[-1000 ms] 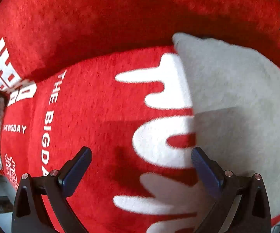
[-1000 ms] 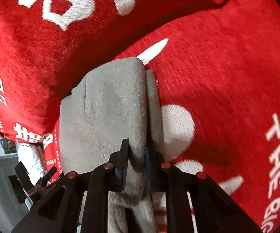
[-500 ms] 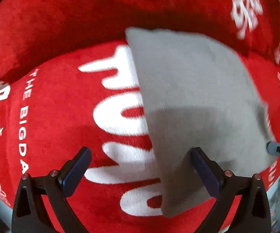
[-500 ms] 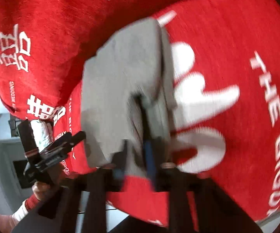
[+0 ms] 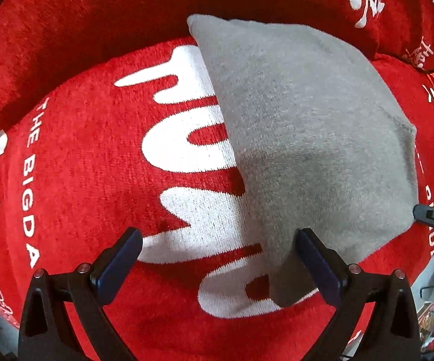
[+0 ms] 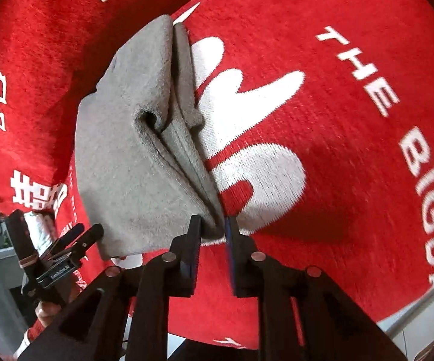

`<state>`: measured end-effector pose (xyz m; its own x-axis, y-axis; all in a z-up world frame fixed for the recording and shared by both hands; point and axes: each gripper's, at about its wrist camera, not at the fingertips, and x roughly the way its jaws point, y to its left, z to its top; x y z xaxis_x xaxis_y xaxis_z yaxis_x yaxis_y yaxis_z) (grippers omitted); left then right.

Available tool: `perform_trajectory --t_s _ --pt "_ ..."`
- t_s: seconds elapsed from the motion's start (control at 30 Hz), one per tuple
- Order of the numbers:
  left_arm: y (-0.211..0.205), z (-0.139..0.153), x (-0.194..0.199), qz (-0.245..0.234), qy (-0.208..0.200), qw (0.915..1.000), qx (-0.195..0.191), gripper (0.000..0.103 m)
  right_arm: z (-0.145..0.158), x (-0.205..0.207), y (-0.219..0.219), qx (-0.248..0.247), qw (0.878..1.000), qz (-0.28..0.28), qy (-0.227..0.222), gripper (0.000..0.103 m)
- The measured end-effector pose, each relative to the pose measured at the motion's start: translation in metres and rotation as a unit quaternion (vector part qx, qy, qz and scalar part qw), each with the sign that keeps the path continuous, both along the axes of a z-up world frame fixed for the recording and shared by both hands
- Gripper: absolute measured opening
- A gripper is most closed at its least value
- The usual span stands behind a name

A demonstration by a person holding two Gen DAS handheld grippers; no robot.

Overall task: Fold small clothes
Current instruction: 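Lower the folded grey sweater onto the blanket and open the right tool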

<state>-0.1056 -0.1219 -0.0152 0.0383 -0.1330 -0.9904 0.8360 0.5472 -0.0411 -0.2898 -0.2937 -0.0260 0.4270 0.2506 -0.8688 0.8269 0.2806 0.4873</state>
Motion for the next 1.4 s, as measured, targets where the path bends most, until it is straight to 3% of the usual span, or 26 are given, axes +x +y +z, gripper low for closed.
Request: perform_trajectory --t_s 0.3,0.47,0.63,0.77,0.87,1.1,1.3,1.4 --pt "0.019 0.014 0.009 0.010 -0.008 0.9999 0.005 0.103 0.035 -0.008 0.014 -0.038 0.999 -0.035 0.013 0.019" --pt "0.021 0.014 0.016 0.012 -0.010 0.9999 0.006 0.103 0.041 0.001 0.021 -0.049 0.998 -0.043 0.007 0.034" --pt "0.024 0.014 0.020 0.013 -0.010 0.9998 0.006 0.103 0.043 0.009 0.029 -0.048 0.998 -0.045 0.004 0.035" --pt "0.026 0.014 0.021 0.012 -0.009 0.9999 0.002 0.103 0.042 0.014 0.035 -0.047 0.998 -0.042 0.004 0.049" --pt "0.025 0.011 0.021 0.015 -0.006 0.9999 0.005 0.103 0.039 0.017 0.035 -0.044 0.998 -0.036 0.005 0.049" --pt "0.012 0.012 0.019 0.018 -0.011 0.9996 0.019 0.103 0.032 0.022 0.015 -0.029 0.999 -0.017 -0.005 0.055" --pt "-0.005 0.017 0.025 0.049 -0.006 0.9986 0.021 0.103 0.030 0.041 -0.022 -0.024 1.000 0.012 -0.014 0.055" --pt "-0.011 0.021 0.029 0.066 0.006 0.9977 0.011 0.103 0.029 0.049 -0.041 -0.023 0.999 0.025 -0.014 0.061"
